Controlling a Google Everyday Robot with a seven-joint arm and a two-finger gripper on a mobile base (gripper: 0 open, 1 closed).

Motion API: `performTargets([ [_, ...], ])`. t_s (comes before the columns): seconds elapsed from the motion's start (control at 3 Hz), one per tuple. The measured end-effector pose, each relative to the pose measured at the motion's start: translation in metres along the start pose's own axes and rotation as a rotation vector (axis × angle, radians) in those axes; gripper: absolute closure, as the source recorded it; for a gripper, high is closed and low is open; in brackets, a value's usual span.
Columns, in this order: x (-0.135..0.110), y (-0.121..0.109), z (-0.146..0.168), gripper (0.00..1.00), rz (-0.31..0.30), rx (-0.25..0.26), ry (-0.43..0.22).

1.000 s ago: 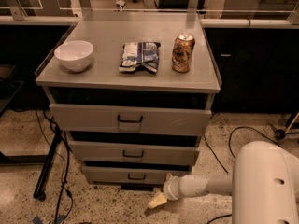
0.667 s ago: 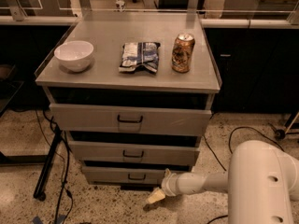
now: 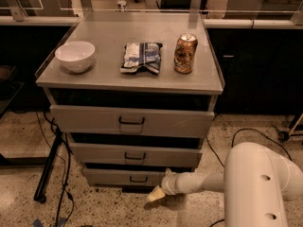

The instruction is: Open bottom drawer

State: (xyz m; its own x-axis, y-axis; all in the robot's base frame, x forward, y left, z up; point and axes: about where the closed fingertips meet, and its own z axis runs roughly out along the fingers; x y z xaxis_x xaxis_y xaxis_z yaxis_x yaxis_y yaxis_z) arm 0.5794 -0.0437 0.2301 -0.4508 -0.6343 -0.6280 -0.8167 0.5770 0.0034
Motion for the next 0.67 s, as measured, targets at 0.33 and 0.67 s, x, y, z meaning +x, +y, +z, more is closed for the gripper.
performTargets([
  [0.33, 0.008, -0.003, 0.011, 0.00, 0.003, 0.001, 0.020],
  [0.67, 0.036, 0.004, 0.008, 0.00, 0.011, 0.004, 0.039],
])
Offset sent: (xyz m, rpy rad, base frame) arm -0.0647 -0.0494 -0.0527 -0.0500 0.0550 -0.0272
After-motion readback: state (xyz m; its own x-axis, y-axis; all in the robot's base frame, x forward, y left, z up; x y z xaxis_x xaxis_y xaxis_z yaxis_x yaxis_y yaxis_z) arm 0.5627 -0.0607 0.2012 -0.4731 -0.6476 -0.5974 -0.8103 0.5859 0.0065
